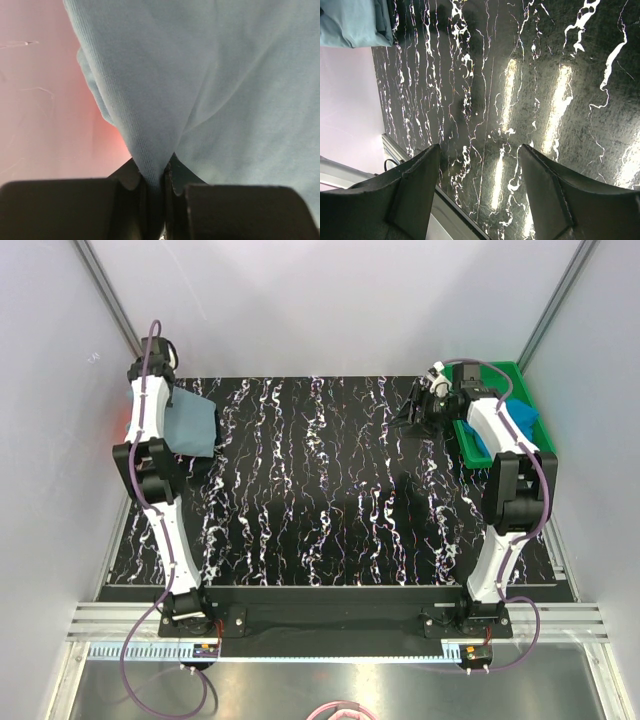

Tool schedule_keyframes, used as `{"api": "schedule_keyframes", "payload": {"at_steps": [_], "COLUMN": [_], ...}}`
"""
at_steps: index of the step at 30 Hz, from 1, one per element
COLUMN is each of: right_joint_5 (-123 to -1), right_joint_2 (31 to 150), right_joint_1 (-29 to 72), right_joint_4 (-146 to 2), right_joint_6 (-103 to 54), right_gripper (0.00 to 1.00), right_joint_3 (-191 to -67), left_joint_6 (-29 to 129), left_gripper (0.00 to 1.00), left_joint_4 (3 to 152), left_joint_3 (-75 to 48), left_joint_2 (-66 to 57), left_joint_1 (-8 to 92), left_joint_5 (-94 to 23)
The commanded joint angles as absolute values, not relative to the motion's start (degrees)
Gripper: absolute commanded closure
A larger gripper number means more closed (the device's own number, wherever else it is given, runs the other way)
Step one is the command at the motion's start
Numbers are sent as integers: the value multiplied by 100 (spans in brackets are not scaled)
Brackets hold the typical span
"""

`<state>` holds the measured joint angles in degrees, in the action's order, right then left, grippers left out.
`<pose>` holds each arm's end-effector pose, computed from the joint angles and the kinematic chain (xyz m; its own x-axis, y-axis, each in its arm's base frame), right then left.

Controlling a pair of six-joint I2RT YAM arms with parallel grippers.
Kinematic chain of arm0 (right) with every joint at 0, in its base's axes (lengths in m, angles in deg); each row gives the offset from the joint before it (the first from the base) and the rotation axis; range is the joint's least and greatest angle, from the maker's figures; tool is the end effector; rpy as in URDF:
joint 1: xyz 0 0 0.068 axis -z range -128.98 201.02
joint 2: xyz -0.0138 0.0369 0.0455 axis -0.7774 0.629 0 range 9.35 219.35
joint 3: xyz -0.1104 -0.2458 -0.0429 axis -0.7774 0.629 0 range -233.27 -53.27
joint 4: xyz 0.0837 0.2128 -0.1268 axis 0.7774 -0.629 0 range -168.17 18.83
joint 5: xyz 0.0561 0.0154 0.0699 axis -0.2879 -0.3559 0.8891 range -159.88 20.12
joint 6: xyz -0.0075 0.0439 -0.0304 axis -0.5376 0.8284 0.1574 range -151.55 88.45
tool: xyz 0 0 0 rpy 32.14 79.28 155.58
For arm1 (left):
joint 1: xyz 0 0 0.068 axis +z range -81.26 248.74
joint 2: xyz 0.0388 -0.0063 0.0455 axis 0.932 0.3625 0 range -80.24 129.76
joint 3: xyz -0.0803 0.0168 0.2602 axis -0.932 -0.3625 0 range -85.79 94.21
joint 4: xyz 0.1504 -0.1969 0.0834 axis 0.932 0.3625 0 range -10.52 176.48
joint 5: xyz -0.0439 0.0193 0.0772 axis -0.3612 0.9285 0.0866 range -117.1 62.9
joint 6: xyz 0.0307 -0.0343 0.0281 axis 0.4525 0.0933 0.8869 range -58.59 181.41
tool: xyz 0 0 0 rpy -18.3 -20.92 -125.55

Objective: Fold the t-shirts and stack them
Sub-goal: Neatly place the folded tshirt to the corner

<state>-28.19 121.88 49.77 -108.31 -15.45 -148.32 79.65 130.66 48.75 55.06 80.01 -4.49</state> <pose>0.4305 0.0331 0.2589 -0.8945 0.1876 -0.4058 -0.1594 0.7141 0.6816 0.5065 0.1148 0.2718 -0.8626 0.1229 -0.4908 -0.1503 0.8640 0.4805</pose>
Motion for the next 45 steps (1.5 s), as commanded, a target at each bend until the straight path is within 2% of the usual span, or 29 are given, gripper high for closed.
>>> {"api": "schedule_keyframes", "payload": {"at_steps": [1, 4, 7, 9, 10, 12, 16, 21, 25, 29, 32, 34, 35, 37, 40, 45], "right_joint_5": [-2699, -2717, -2717, -2699, -2717, -2708, -2734, -2901, -3357, -4420, -5412, -6209, -6484, -7125, -7400, -7744], "right_joint_2": [11781, 11745, 11684, 11640, 11622, 11578, 11499, 11315, 11078, 10867, 10595, 10331, 10226, 9918, 9575, 8811], "right_joint_1": [5032, 5032, 5049, 5058, 5067, 5067, 5067, 5278, 5436, 5620, 5726, 5761, 5761, 5779, 5788, 5788], "right_joint_4": [-10712, -10694, -10711, -10720, -10738, -10747, -10747, -10694, -10746, -10922, -10905, -10818, -10739, -10431, -10123, -9676], "right_joint_6": [-1582, -1573, -1582, -1599, -1608, -1643, -1652, -1678, -1784, -2108, -2223, -2407, -2495, -2767, -2874, -2425], "right_gripper": [27, 27, 27, 27, 27, 27, 27, 26, 26, 23, 19, 13, 1, 1, 0, 0], "right_joint_3": [-14811, -14749, -14662, -14626, -14600, -14565, -14495, -14485, -14582, -14828, -14872, -14733, -14618, -14181, -13767, -13309], "left_joint_6": [8092, 8276, 8522, 8680, 8751, 8761, 8646, 8584, 8392, 7095, 5944, 5703, 5641, 5614, 5639, 6649], "left_gripper": [100, 100, 94, 56, 41, 20, 2, 1, 1, 1, 1, 1, 1, 1, 1, 1], "left_joint_4": [12598, 12353, 12089, 11948, 11799, 11806, 11842, 11675, 11394, 11858, 12193, 12237, 12220, 12220, 12264, 12255], "left_joint_3": [5088, 5062, 5000, 4860, 4729, 4640, 4508, 4385, 3579, 3339, 3321, 3059, 2901, 2409, 2048, 1741], "left_joint_2": [5555, 5660, 5862, 5933, 5968, 6003, 5907, 5345, 4441, 3447, 3042, 2736, 2612, 2270, 1909, 1644], "left_joint_1": [7982, 7973, 7982, 7947, 7938, 7920, 7806, 7307, 6595, 5979, 5741, 5425, 5294, 4977, 4590, 3923], "left_joint_5": [40, 497, 1033, 1463, 1604, 1728, 1790, 1650, 1062, -263, -1851, -1936, -2041, -2278, -2350, -1797]}}
